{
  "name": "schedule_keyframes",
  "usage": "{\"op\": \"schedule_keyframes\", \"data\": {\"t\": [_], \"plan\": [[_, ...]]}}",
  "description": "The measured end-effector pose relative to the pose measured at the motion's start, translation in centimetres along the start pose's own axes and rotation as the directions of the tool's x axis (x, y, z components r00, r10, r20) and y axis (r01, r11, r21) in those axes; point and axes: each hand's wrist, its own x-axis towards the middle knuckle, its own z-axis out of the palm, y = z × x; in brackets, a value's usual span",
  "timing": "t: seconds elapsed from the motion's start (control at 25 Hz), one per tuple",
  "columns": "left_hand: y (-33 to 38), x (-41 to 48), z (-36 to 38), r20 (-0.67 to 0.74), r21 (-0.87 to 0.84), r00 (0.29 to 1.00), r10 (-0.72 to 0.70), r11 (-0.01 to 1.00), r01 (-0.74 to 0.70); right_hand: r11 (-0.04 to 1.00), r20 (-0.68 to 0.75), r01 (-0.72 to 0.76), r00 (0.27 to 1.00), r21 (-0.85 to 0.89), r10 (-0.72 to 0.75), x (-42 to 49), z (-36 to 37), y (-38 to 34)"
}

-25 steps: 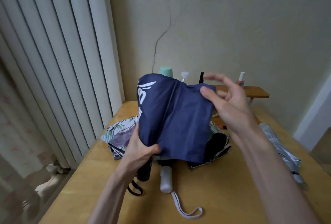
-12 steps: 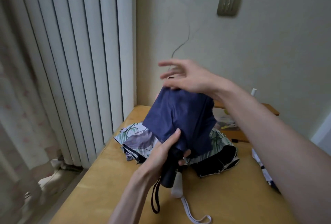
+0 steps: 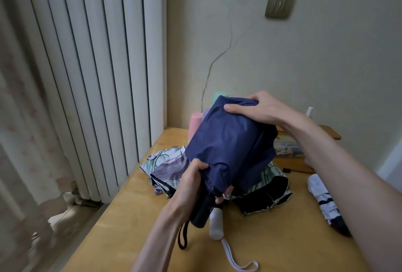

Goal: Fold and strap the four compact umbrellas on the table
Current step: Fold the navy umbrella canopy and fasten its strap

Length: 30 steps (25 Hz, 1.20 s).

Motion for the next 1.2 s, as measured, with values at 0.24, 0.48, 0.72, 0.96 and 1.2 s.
{"op": "schedule_keyframes", "data": {"t": [0.24, 0.48, 0.72, 0.96, 1.2], "plan": [[-0.1, 0.4, -0.8, -0.06, 0.225, 0.998, 0.032, 0.974, -0.017, 0.987, -0.243, 0.064, 0.965, -0.148, -0.099, -0.4, -0.5, -0.9], [-0.3, 1.1, -1.1, -0.026, 0.815, 0.727, 0.686, 0.436, -0.382, 0.959, -0.504, 0.007, 0.85, -0.282, -0.154, -0.9, -0.8, -1.0], [-3.2, 1.5, 1.3, 0.162, 0.917, 0.731, 0.662, 0.174, -0.36, 0.972, -0.506, 0.132, 0.835, -0.194, -0.214, -2.2, 2.0, -1.5], [-2.7, 2.5, -1.0, -0.033, 0.844, 0.772, 0.635, 0.432, -0.319, 0.965, -0.477, 0.263, 0.847, -0.009, -0.235, -3.5, 3.1, -2.3], [-4.4, 2.8, -0.9, -0.014, 0.957, 0.549, 0.836, 0.17, -0.234, 0.949, -0.267, 0.045, 0.954, -0.311, -0.133, -2.6, 1.9, -4.1]]}}
